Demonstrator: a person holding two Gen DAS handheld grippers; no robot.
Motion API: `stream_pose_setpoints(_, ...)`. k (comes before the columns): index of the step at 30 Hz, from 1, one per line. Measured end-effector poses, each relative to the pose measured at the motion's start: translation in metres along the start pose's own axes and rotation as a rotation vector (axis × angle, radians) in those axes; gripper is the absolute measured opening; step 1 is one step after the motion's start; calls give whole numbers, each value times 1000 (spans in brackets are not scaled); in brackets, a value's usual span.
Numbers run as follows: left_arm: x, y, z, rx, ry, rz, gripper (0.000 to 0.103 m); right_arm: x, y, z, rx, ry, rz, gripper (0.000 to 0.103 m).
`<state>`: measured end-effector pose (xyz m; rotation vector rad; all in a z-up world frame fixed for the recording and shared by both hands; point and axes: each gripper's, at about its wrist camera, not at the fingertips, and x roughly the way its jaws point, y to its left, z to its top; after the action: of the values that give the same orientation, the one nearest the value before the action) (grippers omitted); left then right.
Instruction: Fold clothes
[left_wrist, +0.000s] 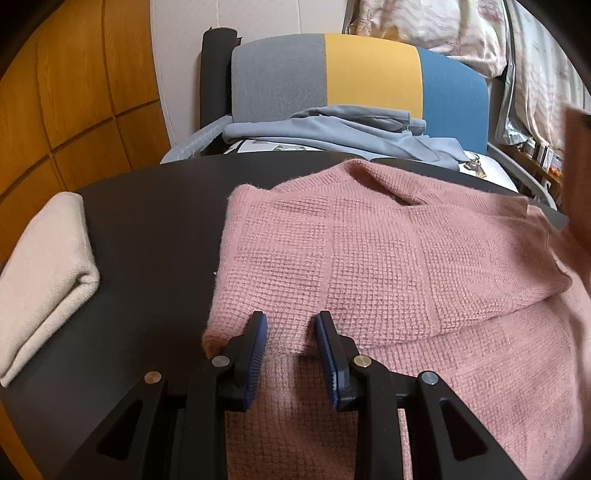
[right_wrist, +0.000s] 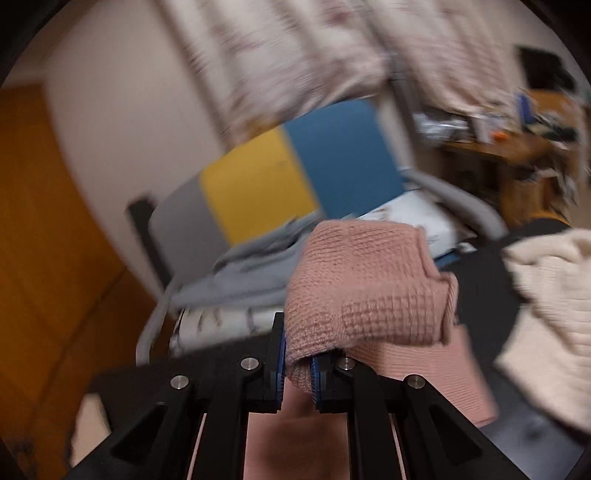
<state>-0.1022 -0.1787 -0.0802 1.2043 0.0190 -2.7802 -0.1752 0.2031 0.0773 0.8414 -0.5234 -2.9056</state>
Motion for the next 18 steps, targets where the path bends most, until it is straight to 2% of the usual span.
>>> stream_pose_setpoints(5, 0, 5, -1, -25, 0, -27, 28, 64, 100, -87, -266, 138, -5, 11)
stream_pose_setpoints(8, 0, 7, -1, -38, 2, -40, 28, 92, 120, -121, -293, 227, 7, 11)
stream_pose_setpoints(9, -1, 7, -2, -40, 2, -42, 28, 102, 124, -132, -301, 261, 1, 15)
stream_pose_setpoints(10, -1, 7, -2, -41, 2, -42, 28, 111, 124, -140, -304, 302, 7, 17)
stream_pose_setpoints(11, -1, 8, -2, -44, 3, -47, 28, 120, 121, -146, -303, 349, 21, 24)
stream_pose_setpoints(12, -1, 9, -2, -48, 4, -52, 28, 124, 116, -150, -295, 387, 45, 43)
stream_pose_setpoints(13, -1, 9, -1, -52, 5, -58, 28, 118, 110, -152, -282, 389, 68, 51)
stream_pose_setpoints(17, -4, 20, 8, -117, 51, -132, 27, 62, 67, -142, -179, 288, 129, 57)
stream_pose_setpoints(18, -8, 25, 13, -176, 49, -174, 26, 50, 53, -139, -139, 275, 131, 59)
